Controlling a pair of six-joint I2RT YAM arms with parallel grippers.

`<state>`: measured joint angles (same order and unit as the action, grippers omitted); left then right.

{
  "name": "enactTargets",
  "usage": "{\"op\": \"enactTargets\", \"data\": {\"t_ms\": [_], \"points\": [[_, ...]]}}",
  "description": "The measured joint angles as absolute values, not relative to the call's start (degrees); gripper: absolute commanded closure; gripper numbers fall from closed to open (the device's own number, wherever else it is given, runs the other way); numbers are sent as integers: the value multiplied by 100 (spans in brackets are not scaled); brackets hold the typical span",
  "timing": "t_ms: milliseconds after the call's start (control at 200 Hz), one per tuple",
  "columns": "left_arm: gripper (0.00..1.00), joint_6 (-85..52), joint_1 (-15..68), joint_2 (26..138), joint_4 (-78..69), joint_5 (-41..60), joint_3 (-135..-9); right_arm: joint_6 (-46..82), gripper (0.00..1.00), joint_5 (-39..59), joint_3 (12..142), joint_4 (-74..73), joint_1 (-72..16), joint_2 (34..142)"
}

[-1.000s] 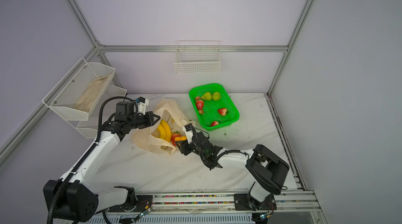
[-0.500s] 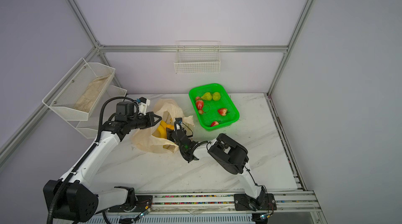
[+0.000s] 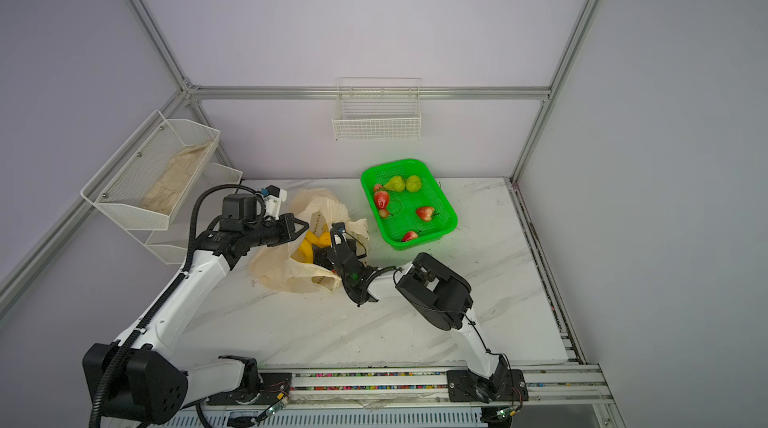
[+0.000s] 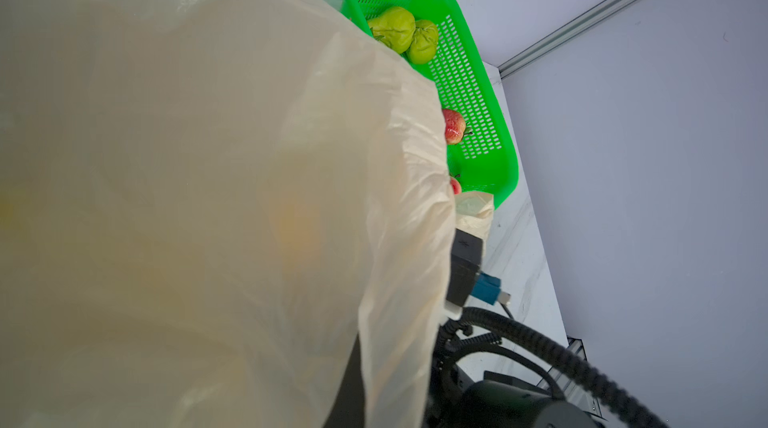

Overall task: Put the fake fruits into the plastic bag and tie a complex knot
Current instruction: 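Lower the yellow pear into the bag with the right gripper, then open the right gripper to release the pear and withdraw from the bag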

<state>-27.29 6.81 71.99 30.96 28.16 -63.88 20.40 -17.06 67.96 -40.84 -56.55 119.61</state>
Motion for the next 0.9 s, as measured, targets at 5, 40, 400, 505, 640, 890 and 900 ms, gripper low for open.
{"op": "enactTargets", "data": {"t_ms": [5, 40, 400, 505, 640, 890, 900], "points": [[100, -2729, 681, 7199, 3098, 2814, -6388, 2036, 5, -1697, 6781, -4075, -5653, 11937], [100, -2727, 681, 7199, 3096, 2803, -6388, 1990, 5, -1623, 6622, -4029, -5627, 11684], [100, -2694, 676, 7199, 3098, 2670, -6388, 1507, 11, -47, 6014, -2633, -5201, 10071], [100, -2694, 676, 7199, 3098, 2652, -6388, 1297, 16, 357, 5734, -1855, -5103, 9603], [100, -2694, 663, 7199, 3098, 2633, -6388, 1015, 24, 1050, 5376, -827, -4753, 8731], [100, -2694, 609, 7203, 3098, 2550, -6388, 650, 31, 1802, 4932, 493, -4150, 7161], [100, -2694, 607, 7203, 3098, 2550, -6388, 635, 31, 1826, 4925, 528, -4136, 7126]]}}
